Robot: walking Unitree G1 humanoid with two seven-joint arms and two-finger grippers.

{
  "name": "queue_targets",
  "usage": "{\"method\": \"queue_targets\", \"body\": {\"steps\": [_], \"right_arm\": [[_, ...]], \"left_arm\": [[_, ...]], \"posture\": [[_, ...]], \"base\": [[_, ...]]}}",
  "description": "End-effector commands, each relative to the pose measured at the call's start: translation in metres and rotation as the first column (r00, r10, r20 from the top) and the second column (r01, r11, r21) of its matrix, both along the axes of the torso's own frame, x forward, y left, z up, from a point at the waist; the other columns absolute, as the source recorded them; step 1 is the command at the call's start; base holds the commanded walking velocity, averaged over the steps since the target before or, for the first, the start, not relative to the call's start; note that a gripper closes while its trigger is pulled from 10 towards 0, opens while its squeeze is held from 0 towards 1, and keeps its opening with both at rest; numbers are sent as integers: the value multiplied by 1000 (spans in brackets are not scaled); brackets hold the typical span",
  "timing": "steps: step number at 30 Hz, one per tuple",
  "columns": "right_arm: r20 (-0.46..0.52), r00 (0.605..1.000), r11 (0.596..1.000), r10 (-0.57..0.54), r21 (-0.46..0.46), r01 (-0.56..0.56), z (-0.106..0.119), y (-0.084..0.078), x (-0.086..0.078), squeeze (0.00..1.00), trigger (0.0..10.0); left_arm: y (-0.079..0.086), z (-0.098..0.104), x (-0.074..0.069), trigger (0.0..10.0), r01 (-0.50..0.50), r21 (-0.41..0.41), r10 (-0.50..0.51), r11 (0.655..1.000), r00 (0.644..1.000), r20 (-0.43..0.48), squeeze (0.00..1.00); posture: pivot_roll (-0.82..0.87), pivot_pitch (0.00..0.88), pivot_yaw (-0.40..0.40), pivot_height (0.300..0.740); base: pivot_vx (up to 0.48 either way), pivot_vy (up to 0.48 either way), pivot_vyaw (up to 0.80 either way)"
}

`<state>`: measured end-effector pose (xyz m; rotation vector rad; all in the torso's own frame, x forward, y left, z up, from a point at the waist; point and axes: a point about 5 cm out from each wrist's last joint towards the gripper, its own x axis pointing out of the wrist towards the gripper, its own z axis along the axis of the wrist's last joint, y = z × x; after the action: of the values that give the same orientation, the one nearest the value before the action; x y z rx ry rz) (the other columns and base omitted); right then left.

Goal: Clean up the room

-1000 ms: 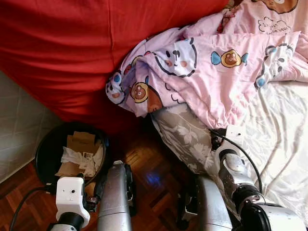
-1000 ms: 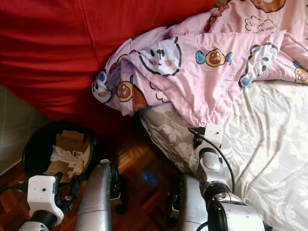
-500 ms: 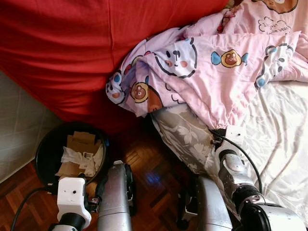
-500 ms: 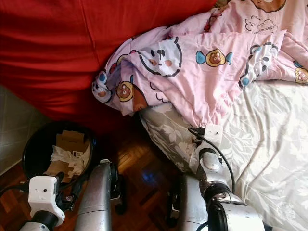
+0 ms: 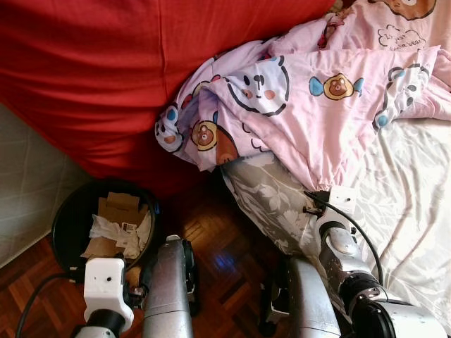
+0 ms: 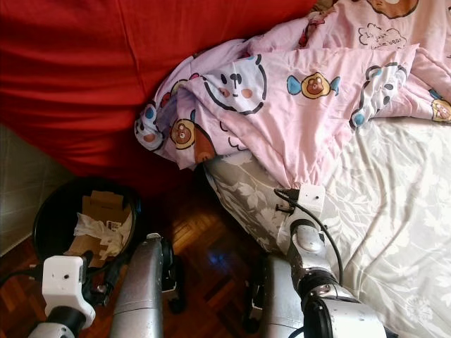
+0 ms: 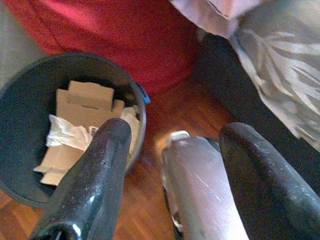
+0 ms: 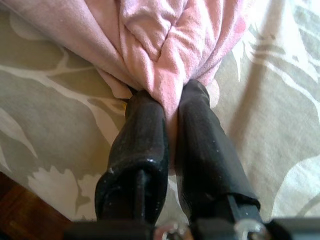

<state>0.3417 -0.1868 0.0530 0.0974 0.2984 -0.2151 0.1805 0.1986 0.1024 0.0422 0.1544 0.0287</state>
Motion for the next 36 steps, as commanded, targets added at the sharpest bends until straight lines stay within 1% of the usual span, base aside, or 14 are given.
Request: {"method": "queue_targets", "body": {"steps": [1, 7, 8, 10, 11, 16, 17, 21, 27, 28, 29, 30, 34, 36], "right_arm": [[-98, 995, 998, -32, 45, 37, -25, -4, -19, 0, 0], [-84, 995, 995, -50, 87, 57, -34, -15, -30, 0, 0], [-86, 995, 994, -50, 93, 58, -37, -16, -33, 0, 0], [-82, 996, 996, -22, 84, 29, -40, -19, -38, 0, 0], [-75, 997, 996, -22, 88, 29, -41, -21, -40, 0, 0], [-23, 999, 994, -33, 106, 36, -44, -36, -52, 0, 0], [-13, 999, 992, -48, 115, 49, -45, -39, -54, 0, 0], [41, 997, 990, -72, 125, 66, -42, -46, -58, 0, 0], [68, 996, 989, -53, 140, 43, -41, -44, -58, 0, 0], [62, 997, 989, -35, 143, 26, -42, -42, -59, 0, 863], [47, 999, 990, -17, 144, 10, -45, -40, -60, 0, 2588], [-12, 1000, 987, -16, 160, 18, -54, -39, -66, 0, 10000], [-90, 995, 975, -44, 212, 62, -69, -38, -79, 0, 10000], [-121, 992, 980, -25, 193, 49, -76, -38, -87, 0, 10000]], "left_arm": [[8, -10, -4, 10000, -37, -18, 36, 999, 998, -43, 0], [17, -16, 10, 10000, -95, -26, 94, 995, 995, -28, 0], [20, -21, 15, 10000, -107, -33, 106, 994, 994, -28, 0], [23, -30, 28, 10000, -95, 28, 96, 995, 995, -38, 0], [23, -32, 31, 10000, -84, 42, 86, 996, 996, -38, 0], [20, -48, 51, 10000, -58, 29, 60, 998, 997, -58, 0], [19, -53, 55, 10000, -55, 22, 56, 998, 996, -65, 0], [14, -63, 63, 10000, -54, 11, 55, 998, 996, -71, 0], [11, -77, 70, 10000, -43, 13, 44, 999, 995, -91, 0], [11, -80, 71, 10000, -46, 12, 47, 999, 994, -97, 0], [12, -84, 71, 10000, -50, 13, 51, 999, 993, -108, 0], [15, -93, 70, 10000, -72, 11, 73, 997, 987, -146, 0], [17, -110, 66, 10000, -95, 9, 94, 995, 971, -222, 0], [17, -119, 62, 10000, -105, 8, 104, 994, 958, -267, 0]], "posture": [[238, 415, -3, 601], [223, 331, -22, 601], [216, 298, -28, 601], [178, 215, -50, 601], [178, 215, -50, 601], [141, 98, -70, 601], [115, 52, -68, 601], [91, 0, -62, 601], [79, 0, -63, 601], [78, 0, -64, 601], [74, 0, -64, 601], [71, 0, -65, 601], [63, 0, -65, 601], [59, 0, -58, 601]], "base": [[0, 0, 0], [0, 0, 0], [0, 0, 0], [0, 0, 0], [0, 0, 0], [0, 0, 0], [0, 0, 0], [0, 0, 0], [0, 0, 0], [0, 0, 0], [0, 0, 0], [0, 0, 0], [0, 0, 0], [0, 0, 0]]}}
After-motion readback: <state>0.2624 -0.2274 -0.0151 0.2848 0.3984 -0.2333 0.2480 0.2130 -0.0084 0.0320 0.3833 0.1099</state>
